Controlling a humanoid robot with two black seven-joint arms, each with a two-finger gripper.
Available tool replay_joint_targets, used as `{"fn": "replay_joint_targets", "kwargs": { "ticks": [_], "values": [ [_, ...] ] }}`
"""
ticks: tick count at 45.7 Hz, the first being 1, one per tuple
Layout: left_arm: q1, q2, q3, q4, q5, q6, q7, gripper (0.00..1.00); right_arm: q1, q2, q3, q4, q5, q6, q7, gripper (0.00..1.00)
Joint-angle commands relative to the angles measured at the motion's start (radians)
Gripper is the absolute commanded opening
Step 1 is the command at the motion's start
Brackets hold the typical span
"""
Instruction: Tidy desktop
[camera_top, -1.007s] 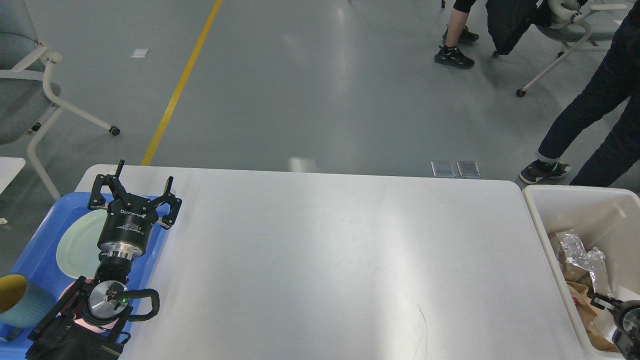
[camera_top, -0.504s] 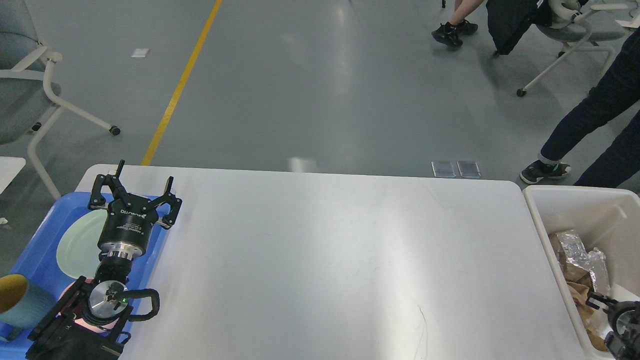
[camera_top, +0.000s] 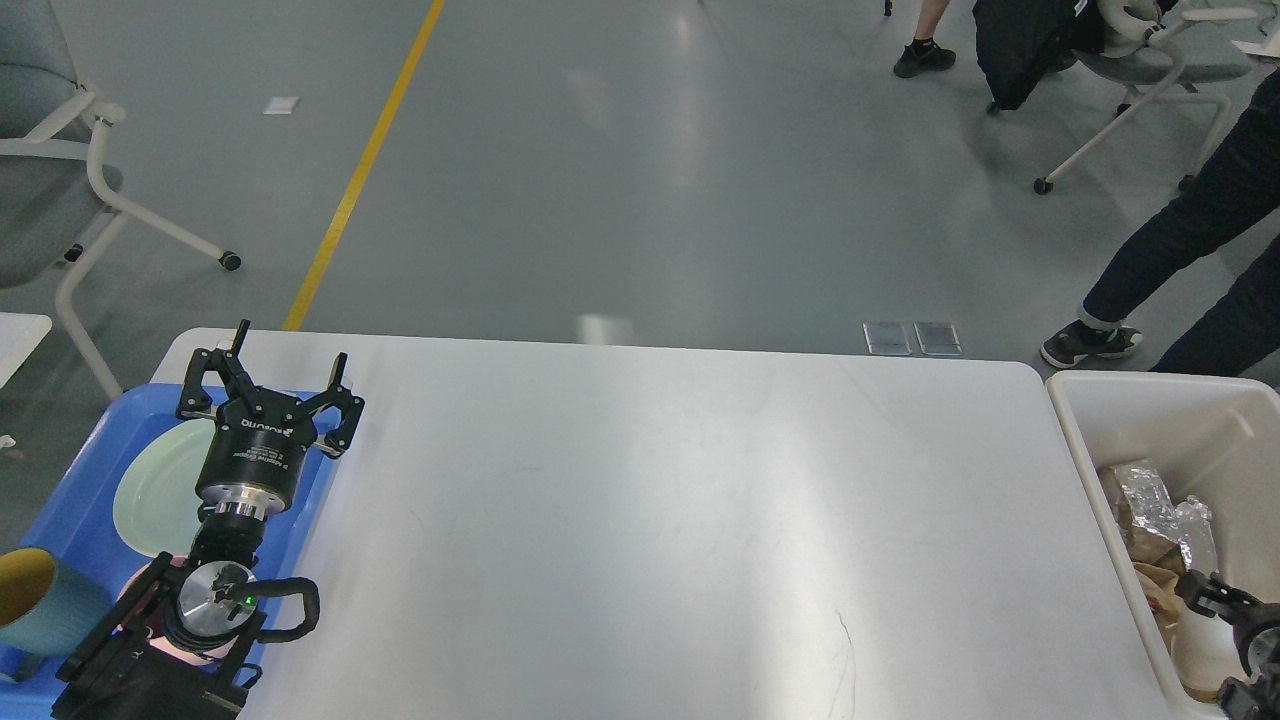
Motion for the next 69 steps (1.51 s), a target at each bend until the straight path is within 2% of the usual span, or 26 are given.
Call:
{"fn": "replay_joint_targets", "kwargs": {
  "ticks": [1,7,15,20,23,26,30,33,36,40,44,46,58,60,65,69],
  "values": [
    [0.000,-0.001,0.000,0.000,0.000,0.000,0.000,0.96,0.003,-0.005,0.027,-0.005,0.001,0.000,0.000,1.00],
    [0.000,-0.001,0.000,0.000,0.000,0.000,0.000,0.96,0.040,-0.011,0.183,-0.031,0.036,0.000,0.005,1.00],
    [0.000,-0.001,0.000,0.000,0.000,0.000,0.000,0.96,0.189,-0.091,0.777,0.003,0.108,0.014,0.011,1.00],
    [0.000,0.001,0.000,0.000,0.000,0.000,0.000,0.96,0.233,-0.166,1.102,0.197,0.102,0.024,0.014,1.00],
    [0.000,0.001,0.000,0.000,0.000,0.000,0.000,0.96,0.223,-0.232,1.286,0.328,0.091,0.026,0.034,1.00],
    [0.000,0.001,0.000,0.000,0.000,0.000,0.000,0.96,0.198,-0.247,1.476,0.443,0.088,0.027,0.055,1.00],
    [0.002,0.001,0.000,0.000,0.000,0.000,-0.002,0.96,0.122,-0.235,1.771,0.561,0.086,0.030,0.074,1.00],
    [0.002,-0.001,0.000,0.001,0.000,0.000,-0.002,0.96,0.040,-0.176,1.964,0.655,0.079,0.055,0.074,1.00],
    [0.002,0.001,0.000,0.000,0.000,0.000,-0.002,0.96,-0.058,-0.099,2.102,0.761,-0.030,0.122,0.071,1.00],
    [0.002,-0.001,0.000,0.000,0.000,0.000,-0.002,0.96,-0.136,-0.005,2.254,0.848,-0.283,0.266,0.069,1.00],
    [0.002,0.001,0.000,0.000,0.000,0.000,0.000,0.96,-0.176,0.171,2.368,0.867,-0.447,0.342,0.075,1.00],
    [0.002,-0.001,0.000,0.000,0.000,0.000,0.000,0.96,-0.190,0.216,2.380,0.884,-0.478,0.343,0.077,1.00],
    [0.000,-0.001,0.000,0.000,0.000,0.000,0.000,0.96,-0.216,0.257,2.381,0.900,-0.527,0.342,0.080,1.00],
    [0.000,0.001,0.000,0.000,0.000,0.000,0.000,0.96,-0.216,0.257,2.388,0.900,-0.529,0.339,0.094,1.00],
    [0.000,0.001,0.000,0.000,0.000,0.000,0.000,0.96,-0.216,0.257,2.400,0.897,-0.526,0.337,0.174,1.00],
    [0.000,0.001,0.000,0.000,0.000,0.000,0.000,0.96,-0.219,0.259,2.431,0.896,-0.504,0.356,0.177,1.00]
  ]
}}
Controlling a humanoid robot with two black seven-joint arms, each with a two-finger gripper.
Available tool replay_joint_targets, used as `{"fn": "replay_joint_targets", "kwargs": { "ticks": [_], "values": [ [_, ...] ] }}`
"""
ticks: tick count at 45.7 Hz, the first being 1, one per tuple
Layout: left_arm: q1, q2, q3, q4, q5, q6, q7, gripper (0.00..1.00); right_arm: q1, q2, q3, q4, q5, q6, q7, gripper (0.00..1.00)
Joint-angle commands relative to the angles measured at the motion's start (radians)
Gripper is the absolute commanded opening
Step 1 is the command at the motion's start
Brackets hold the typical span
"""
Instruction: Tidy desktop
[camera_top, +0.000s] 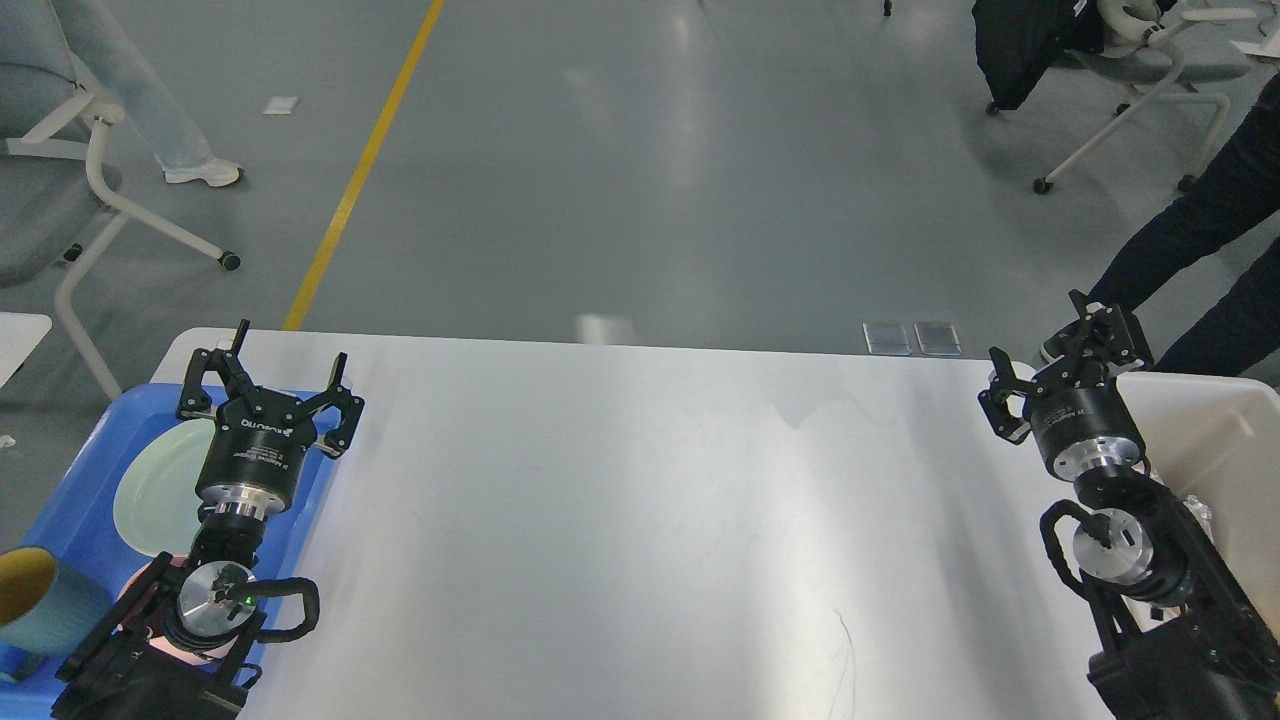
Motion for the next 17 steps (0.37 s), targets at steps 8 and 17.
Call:
{"fn": "replay_joint_targets", "kwargs": {
  "ticks": [8,17],
  "values": [
    [0.000,-0.001,0.000,0.000,0.000,0.000,0.000,0.96,-0.021,0.009,0.046,-0.010,0.173,0.063,0.017,1.00],
    [0.000,-0.001,0.000,0.000,0.000,0.000,0.000,0.96,-0.031,0.009,0.032,-0.026,0.201,0.065,0.019,1.00]
  ]
}}
